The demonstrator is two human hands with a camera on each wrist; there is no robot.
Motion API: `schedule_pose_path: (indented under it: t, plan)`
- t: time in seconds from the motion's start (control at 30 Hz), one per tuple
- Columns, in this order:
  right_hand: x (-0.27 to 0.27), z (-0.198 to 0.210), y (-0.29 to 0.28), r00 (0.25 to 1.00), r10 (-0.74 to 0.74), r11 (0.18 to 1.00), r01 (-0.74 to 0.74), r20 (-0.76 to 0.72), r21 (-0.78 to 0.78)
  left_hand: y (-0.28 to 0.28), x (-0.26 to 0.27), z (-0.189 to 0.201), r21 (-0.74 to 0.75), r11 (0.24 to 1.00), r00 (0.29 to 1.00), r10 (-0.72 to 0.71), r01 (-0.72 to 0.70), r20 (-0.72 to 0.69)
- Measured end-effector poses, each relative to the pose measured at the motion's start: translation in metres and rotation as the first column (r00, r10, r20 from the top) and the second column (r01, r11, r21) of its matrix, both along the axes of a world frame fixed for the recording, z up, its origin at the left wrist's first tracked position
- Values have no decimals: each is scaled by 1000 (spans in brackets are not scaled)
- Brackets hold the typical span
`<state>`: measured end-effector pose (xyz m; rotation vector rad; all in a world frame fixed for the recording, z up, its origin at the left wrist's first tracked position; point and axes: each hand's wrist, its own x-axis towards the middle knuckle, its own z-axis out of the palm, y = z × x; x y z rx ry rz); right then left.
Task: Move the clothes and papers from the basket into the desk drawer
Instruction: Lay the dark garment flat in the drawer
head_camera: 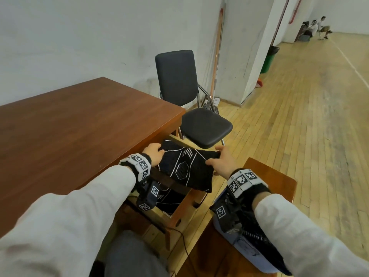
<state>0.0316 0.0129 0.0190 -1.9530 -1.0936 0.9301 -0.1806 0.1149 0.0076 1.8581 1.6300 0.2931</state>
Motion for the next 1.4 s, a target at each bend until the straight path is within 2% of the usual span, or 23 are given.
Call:
schedule_pose_path:
  t: [0.1, 0.2, 0.4, 0.53, 0.6, 0.73, 0.87, 1.03, 1.2, 1.4]
  plan:
    - [-14, -15, 11, 988, 98, 995, -94, 123, -43, -1, -12, -10, -74, 997, 999, 42, -39, 34]
    - [-24, -23, 18, 953, 163, 985, -144, 257, -90, -2, -22, -22, -41, 995, 994, 96, -94, 52]
    - [-42, -44, 37, 915, 270, 959, -226, 301, -174, 6, -39, -43, -62, 998, 996, 19, -25, -92]
    - [-53, -62, 51, 896, 350, 927, -291, 272, -236, 13, -43, -62, -83, 997, 988, -9, -4, -155]
    - [-57, -66, 57, 841, 425, 899, -347, 335, -268, 15, -46, -69, -97, 995, 980, -41, 22, -197]
    - [-65, -71, 66, 652, 590, 806, -441, 476, -396, 18, -54, -83, -121, 992, 966, -51, 21, -254]
    - [-71, -82, 72, 496, 710, 704, -475, 500, -528, 19, -62, -94, -162, 987, 963, -46, 2, -265]
    - [-78, -95, 76, 422, 781, 623, -475, 460, -621, 22, -65, -103, -184, 983, 953, -58, 2, -298]
    - [-79, -103, 78, 338, 831, 556, -463, 442, -691, 22, -62, -107, -182, 982, 918, -33, -43, -395]
    - [-79, -111, 80, 296, 852, 524, -466, 432, -713, 22, -60, -114, -158, 987, 869, -45, -38, -492]
